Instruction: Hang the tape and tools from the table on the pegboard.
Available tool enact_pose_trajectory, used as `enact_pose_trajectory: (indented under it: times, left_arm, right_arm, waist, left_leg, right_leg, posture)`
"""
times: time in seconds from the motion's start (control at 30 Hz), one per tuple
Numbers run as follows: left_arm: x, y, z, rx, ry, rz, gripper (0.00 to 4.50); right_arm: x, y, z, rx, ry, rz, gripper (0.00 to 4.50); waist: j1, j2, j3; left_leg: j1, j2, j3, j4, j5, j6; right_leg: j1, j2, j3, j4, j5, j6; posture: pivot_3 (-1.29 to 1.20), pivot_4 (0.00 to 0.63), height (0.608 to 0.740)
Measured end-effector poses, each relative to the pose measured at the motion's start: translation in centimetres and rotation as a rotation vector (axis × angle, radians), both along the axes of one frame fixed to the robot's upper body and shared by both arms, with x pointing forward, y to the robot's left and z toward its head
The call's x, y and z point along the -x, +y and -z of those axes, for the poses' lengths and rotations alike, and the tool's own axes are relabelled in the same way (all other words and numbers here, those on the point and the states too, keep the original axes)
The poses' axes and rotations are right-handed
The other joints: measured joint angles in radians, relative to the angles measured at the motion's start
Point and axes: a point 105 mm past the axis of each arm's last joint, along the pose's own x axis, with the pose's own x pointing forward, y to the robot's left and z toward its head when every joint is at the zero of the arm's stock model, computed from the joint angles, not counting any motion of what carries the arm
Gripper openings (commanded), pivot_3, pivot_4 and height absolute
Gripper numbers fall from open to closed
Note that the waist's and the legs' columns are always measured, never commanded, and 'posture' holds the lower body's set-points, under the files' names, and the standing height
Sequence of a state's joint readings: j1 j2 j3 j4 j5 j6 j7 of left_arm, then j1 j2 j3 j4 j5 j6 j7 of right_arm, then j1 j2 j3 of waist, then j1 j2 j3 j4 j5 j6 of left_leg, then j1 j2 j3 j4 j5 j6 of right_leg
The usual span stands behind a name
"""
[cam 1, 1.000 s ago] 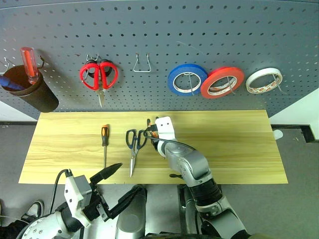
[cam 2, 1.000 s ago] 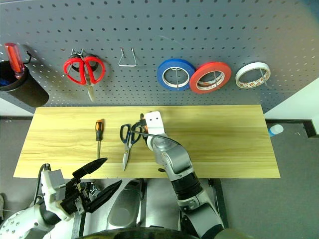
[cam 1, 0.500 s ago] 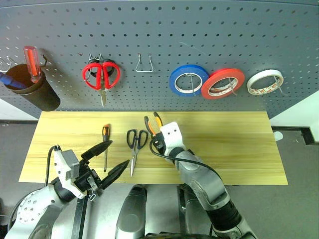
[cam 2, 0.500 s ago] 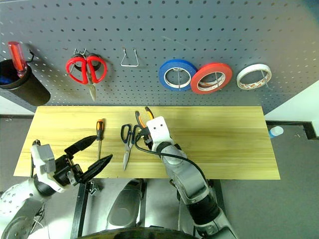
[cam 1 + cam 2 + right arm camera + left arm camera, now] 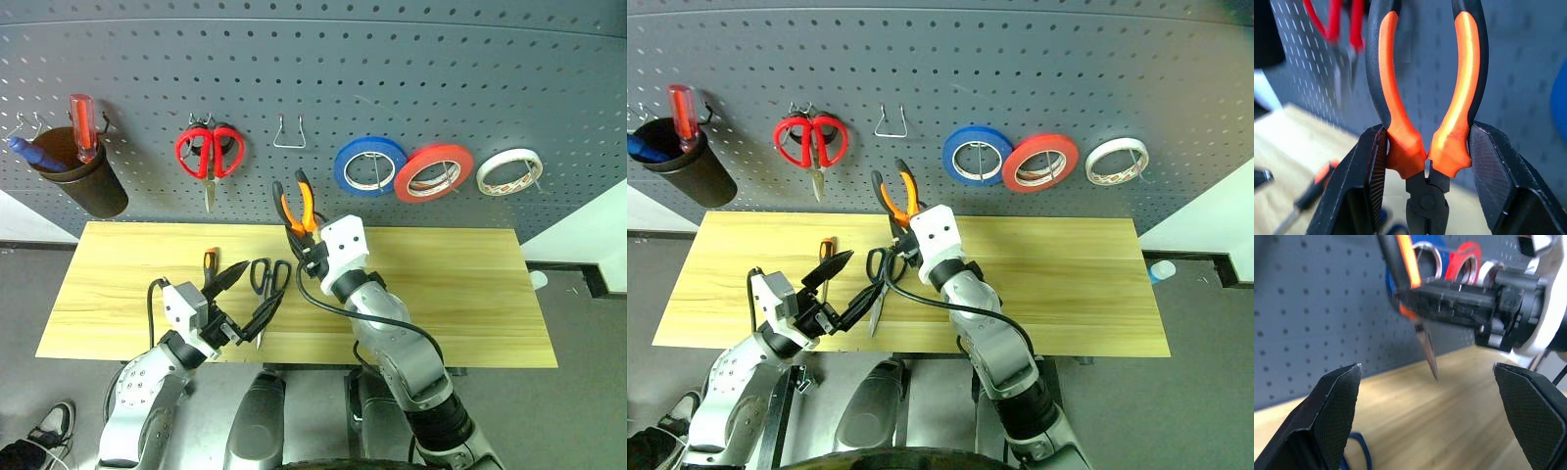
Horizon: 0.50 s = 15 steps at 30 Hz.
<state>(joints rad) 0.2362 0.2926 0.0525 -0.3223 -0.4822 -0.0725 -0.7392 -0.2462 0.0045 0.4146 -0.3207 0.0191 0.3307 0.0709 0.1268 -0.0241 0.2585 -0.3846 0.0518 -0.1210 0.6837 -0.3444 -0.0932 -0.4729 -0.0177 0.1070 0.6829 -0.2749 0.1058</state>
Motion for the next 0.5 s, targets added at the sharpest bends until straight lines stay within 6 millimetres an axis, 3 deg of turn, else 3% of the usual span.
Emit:
enact_pose_trajectory:
  times: [0.17, 0.33, 0.5]
  left_arm:
    - [-0.2, 0.0, -0.6, 0.035, -0.06, -0.009, 4.5]
    - [-0.1, 0.2, -1.0, 0.054, -0.114, -0.028, 4.5]
    - [-0.3, 0.4, -1.6, 0.082, -0.185, -0.059, 4.5]
  right_arm:
    - [-0.2, 0.0, -2.2, -0.019, -0.097, 0.002, 2.11]
    - [-0.5, 0.1, -5.0, -0.039, -0.204, 0.018, 2.11]
    - [-1.0, 0.8, -9.2, -0.077, -0.343, 0.019, 2.11]
  waist:
    - [-0.001, 0.0, -0.012]
    - [-0.001, 0.001, -0.024]
    - [0.001, 0.001, -0.038]
  left_leg:
    - [0.012, 0.0, 0.0, 0.0, 0.0, 0.001]
    - [0.013, 0.0, 0.0, 0.0, 0.0, 0.001]
    - [0.013, 0.0, 0.0, 0.0, 0.0, 0.001]
  right_leg:
    - [0.011, 0.0, 0.0, 0.001, 0.001, 0.0]
    - [0.012, 0.001, 0.0, 0.001, 0.001, 0.0]
    - [0.012, 0.001, 0.0, 0.003, 0.001, -0.001]
  posture:
    - [0.35, 0.142, 0.681]
    - [0.35, 0.131, 0.681]
    - [0.35, 0.125, 0.681]
